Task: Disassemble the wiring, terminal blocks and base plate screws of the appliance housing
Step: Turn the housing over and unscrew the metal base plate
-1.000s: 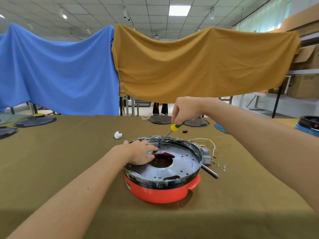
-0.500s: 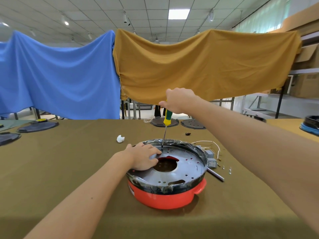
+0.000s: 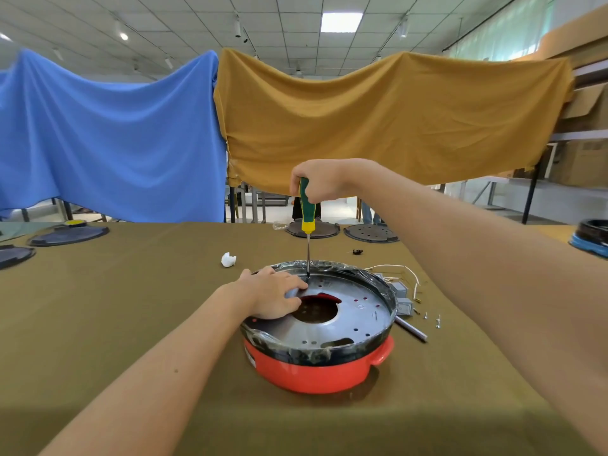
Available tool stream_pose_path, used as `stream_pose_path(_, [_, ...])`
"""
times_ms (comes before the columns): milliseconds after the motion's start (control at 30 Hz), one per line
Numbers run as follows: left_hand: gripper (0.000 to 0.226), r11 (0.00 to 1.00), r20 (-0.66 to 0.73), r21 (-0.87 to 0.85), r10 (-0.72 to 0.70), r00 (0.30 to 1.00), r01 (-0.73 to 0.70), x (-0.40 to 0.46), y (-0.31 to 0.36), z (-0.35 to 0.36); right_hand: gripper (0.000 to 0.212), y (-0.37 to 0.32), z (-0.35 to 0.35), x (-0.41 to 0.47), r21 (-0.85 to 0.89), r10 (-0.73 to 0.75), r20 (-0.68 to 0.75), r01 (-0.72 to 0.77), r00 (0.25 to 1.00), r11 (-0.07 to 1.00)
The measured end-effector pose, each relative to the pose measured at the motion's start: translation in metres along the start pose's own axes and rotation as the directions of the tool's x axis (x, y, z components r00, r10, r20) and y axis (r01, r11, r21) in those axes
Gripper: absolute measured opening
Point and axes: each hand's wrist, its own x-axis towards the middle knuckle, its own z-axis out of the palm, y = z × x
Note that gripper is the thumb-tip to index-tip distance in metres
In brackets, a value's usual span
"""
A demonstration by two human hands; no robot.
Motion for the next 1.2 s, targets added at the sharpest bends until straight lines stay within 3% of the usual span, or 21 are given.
stream_pose_path(33, [0.047,1.0,0.0,-0.002,-0.001,1.0,0.001,0.0,0.0,0.0,0.022,-0.001,0.001,-0.001,-0.047,0.042,0.0,-0.042,0.999,0.998])
stream_pose_path(133, [0.047,1.0,0.01,-0.005,-0.008,1.0,0.008,0.001,0.0,0.001,0.061,0.005,0.01,-0.001,-0.392,0.223,-0.126,-0.255,0.967,0.884])
stream_pose_path(200, [0.047,1.0,0.015,0.002,-0.009,1.0,0.009,0.002,-0.001,0.001,0.062,0.011,0.017,0.0,-0.492,0.193,-0.218,-0.278,0.957,0.825])
stream_pose_path(333, [0.047,1.0,0.011,0.006,-0.012,1.0,0.012,0.003,-0.002,0.002,0.033,0.031,0.012,-0.003,-0.232,0.111,-0.128,-0.138,0.986,0.963])
stream_pose_path(433, [0.047,1.0,0.01,0.015,-0.009,1.0,0.009,0.004,-0.002,0.003,0.01,0.043,0.009,-0.009,0.059,0.011,-0.129,-0.004,0.992,0.998])
stream_pose_path(567, [0.047,1.0,0.009,0.009,-0.015,1.0,0.015,0.004,-0.002,0.002,0.03,0.039,0.011,-0.012,0.365,-0.002,-0.142,0.054,0.99,0.93])
stream_pose_path(633, [0.047,1.0,0.01,0.01,-0.014,1.0,0.014,0.004,-0.001,0.002,0.022,0.034,0.013,-0.01,0.292,0.03,-0.109,0.003,0.994,0.956])
stream_pose_path(667, [0.047,1.0,0.011,0.012,-0.015,1.0,0.014,0.003,-0.001,0.002,0.021,0.031,0.013,-0.009,0.126,0.075,-0.097,-0.063,0.992,0.99])
stream_pose_path(733, [0.048,1.0,0.016,0.019,-0.015,1.0,0.015,0.003,0.0,0.001,0.049,0.025,0.018,-0.007,-0.268,0.191,-0.172,-0.233,0.966,0.935])
stream_pose_path(800, [0.048,1.0,0.017,0.019,-0.016,1.0,0.016,0.002,0.0,0.0,0.052,0.023,0.02,-0.003,-0.374,0.169,-0.242,-0.253,0.955,0.892])
stream_pose_path(867, [0.048,1.0,0.016,0.011,-0.014,1.0,0.014,0.002,0.001,0.0,0.039,0.026,0.016,0.0,-0.257,0.103,-0.169,-0.145,0.98,0.956])
stream_pose_path(967, [0.047,1.0,0.013,0.013,-0.013,1.0,0.013,0.002,0.001,0.0,0.015,0.031,0.003,-0.007,0.056,-0.017,-0.068,0.021,0.998,0.998])
stream_pose_path(1067, [0.047,1.0,0.012,0.012,-0.017,1.0,0.017,0.002,0.0,0.0,0.03,0.031,0.003,-0.01,0.293,-0.056,-0.086,0.079,0.995,0.953])
stream_pose_path(1133, [0.047,1.0,0.009,0.013,-0.017,1.0,0.017,0.002,0.0,0.0,0.027,0.03,0.006,-0.009,0.31,-0.037,-0.064,0.055,0.997,0.949])
stream_pose_path(1200, [0.047,1.0,0.013,0.01,-0.018,1.0,0.018,0.003,0.0,0.0,0.03,0.024,0.007,-0.009,0.172,0.038,-0.034,-0.032,0.999,0.984])
